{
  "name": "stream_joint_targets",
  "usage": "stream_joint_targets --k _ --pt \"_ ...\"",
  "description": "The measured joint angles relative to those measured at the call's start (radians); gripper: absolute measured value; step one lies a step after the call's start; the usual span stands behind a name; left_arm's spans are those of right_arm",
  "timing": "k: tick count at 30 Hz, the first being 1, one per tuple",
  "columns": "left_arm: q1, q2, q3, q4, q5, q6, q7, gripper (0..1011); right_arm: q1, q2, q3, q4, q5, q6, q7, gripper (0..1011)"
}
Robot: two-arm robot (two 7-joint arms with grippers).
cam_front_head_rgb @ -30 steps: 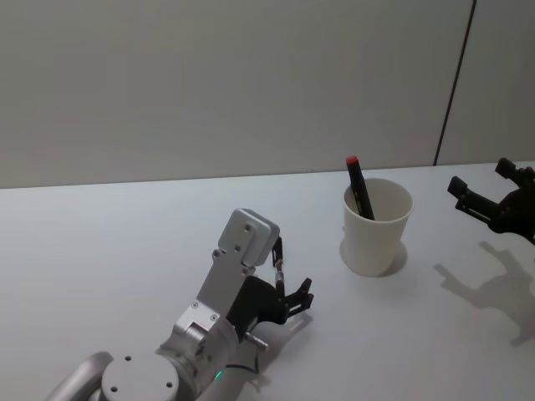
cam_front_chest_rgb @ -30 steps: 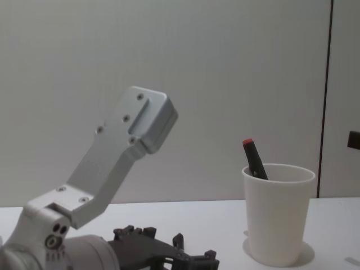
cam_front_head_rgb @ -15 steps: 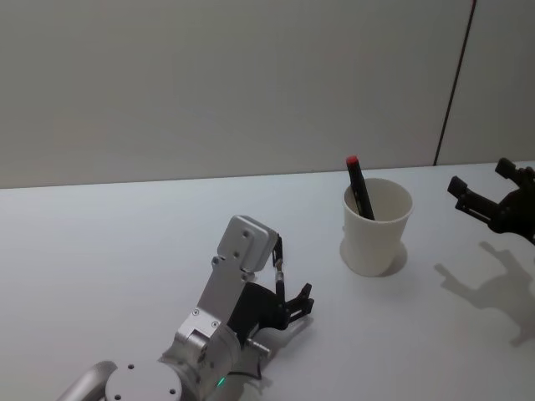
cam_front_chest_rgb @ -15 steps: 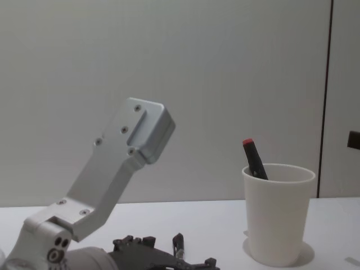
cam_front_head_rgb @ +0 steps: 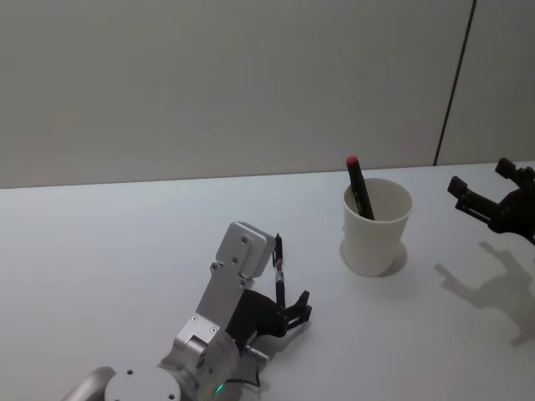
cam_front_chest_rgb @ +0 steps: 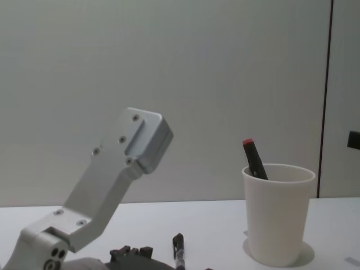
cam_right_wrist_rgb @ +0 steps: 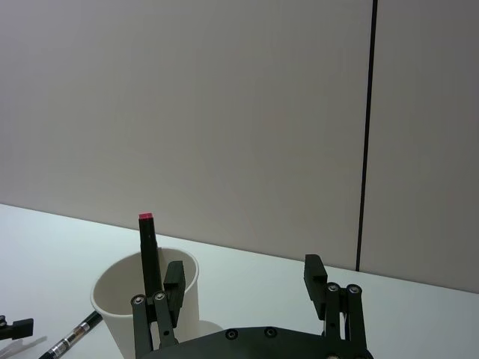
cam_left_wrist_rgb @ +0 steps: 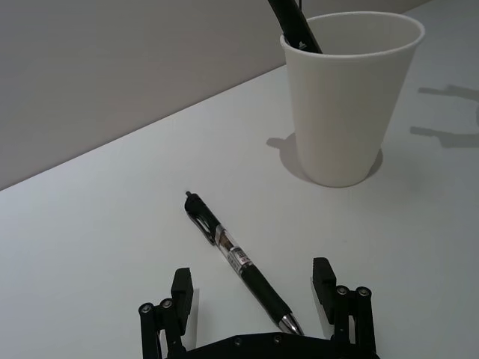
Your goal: Place the pen into the pen holder.
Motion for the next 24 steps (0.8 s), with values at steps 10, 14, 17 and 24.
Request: stream_joint_targets --k 10,14,17,24 --pt "0.012 0.000 -0.003 0.001 -0.005 0.006 -0.006 1001 0.000 0.000 0.000 0.000 0.000 0.000 0.000 1001" --pt "0.014 0.000 -0.004 0.002 -0.007 0.008 -0.009 1001 0.000 0.000 0.000 0.000 0.000 0.000 0.000 1002" --pt "0.016 -0.002 -0.006 0.003 -0.008 0.009 -0.012 1001 0.000 0.000 0.000 0.000 0.000 0.000 0.000 1001" --pt "0.017 -0.006 -0.008 0.005 -0.008 0.010 -0.016 1001 0.000 0.000 0.000 0.000 0.000 0.000 0.000 1002"
